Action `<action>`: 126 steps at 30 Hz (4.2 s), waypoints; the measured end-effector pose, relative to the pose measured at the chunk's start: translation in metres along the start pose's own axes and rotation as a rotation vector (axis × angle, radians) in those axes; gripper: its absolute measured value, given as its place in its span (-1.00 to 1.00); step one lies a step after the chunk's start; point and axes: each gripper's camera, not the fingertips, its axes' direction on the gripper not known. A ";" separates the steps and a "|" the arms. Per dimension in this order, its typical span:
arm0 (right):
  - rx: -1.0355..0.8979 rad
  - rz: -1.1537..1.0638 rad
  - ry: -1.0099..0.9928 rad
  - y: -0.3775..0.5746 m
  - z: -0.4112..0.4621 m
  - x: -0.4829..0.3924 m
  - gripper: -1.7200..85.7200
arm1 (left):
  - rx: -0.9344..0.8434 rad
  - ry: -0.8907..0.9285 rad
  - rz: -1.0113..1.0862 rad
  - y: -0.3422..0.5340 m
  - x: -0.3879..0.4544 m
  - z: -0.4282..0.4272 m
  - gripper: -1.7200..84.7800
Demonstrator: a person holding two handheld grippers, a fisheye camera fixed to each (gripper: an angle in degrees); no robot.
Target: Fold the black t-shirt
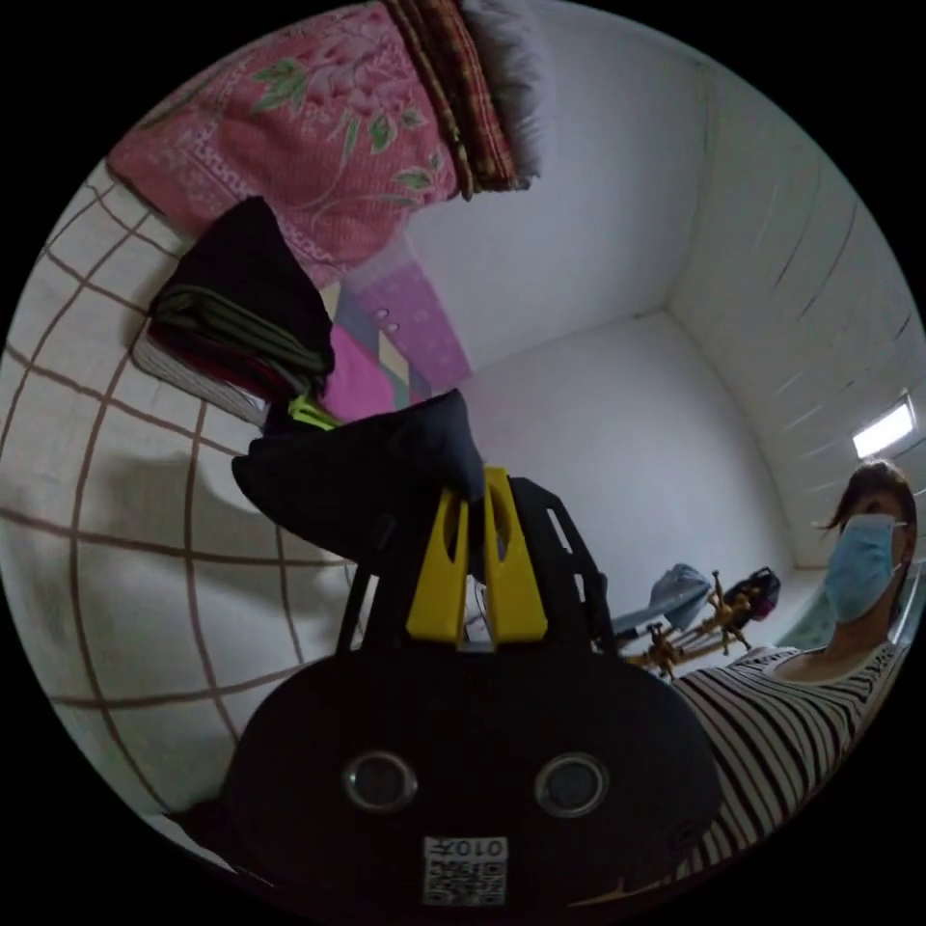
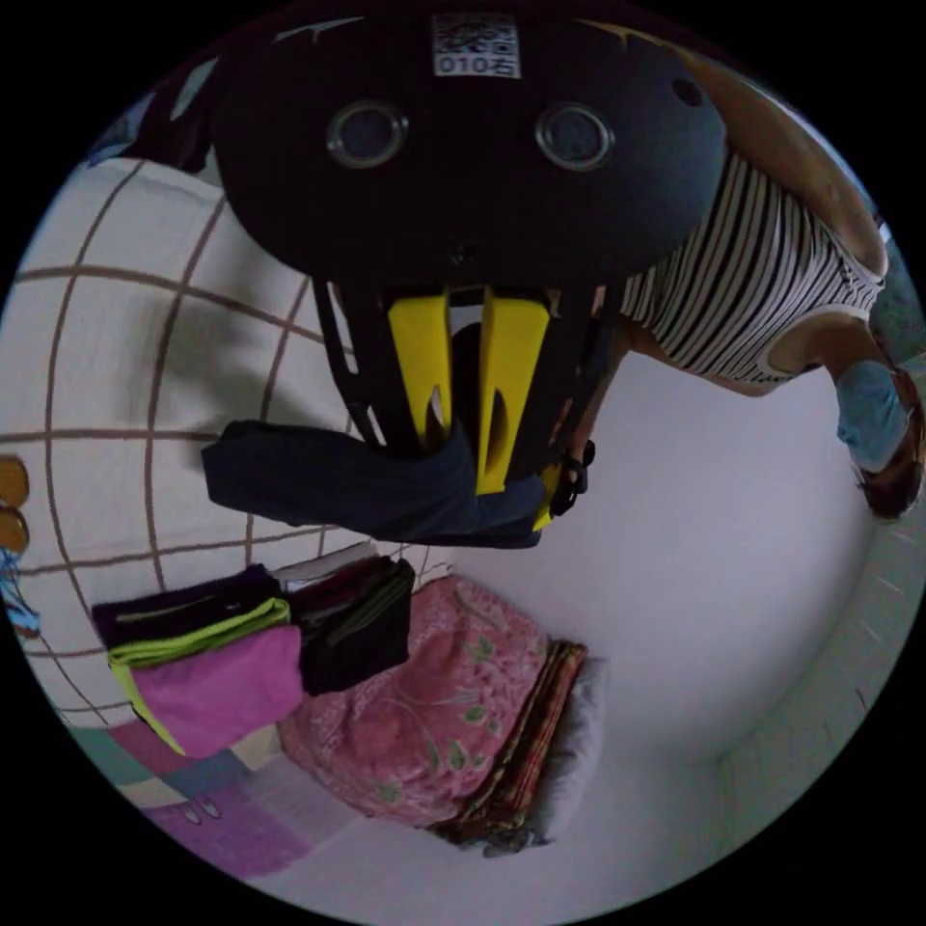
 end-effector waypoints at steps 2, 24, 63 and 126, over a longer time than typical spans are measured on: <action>-0.044 -0.032 -0.012 -0.026 -0.027 -0.012 -0.83 | 0.051 -0.014 -0.010 0.015 0.023 0.008 -0.84; -0.003 -0.517 0.149 -0.491 -0.311 -0.133 -0.83 | 0.220 0.127 0.315 -0.223 0.093 0.208 -0.83; -0.296 0.004 0.040 -0.730 -0.374 0.029 -0.83 | 0.189 -0.115 -0.311 -0.218 -0.138 0.341 -0.85; 0.171 -0.471 1.133 0.150 -0.146 -0.191 -0.88 | -0.108 -0.969 1.055 0.253 0.204 0.365 -0.96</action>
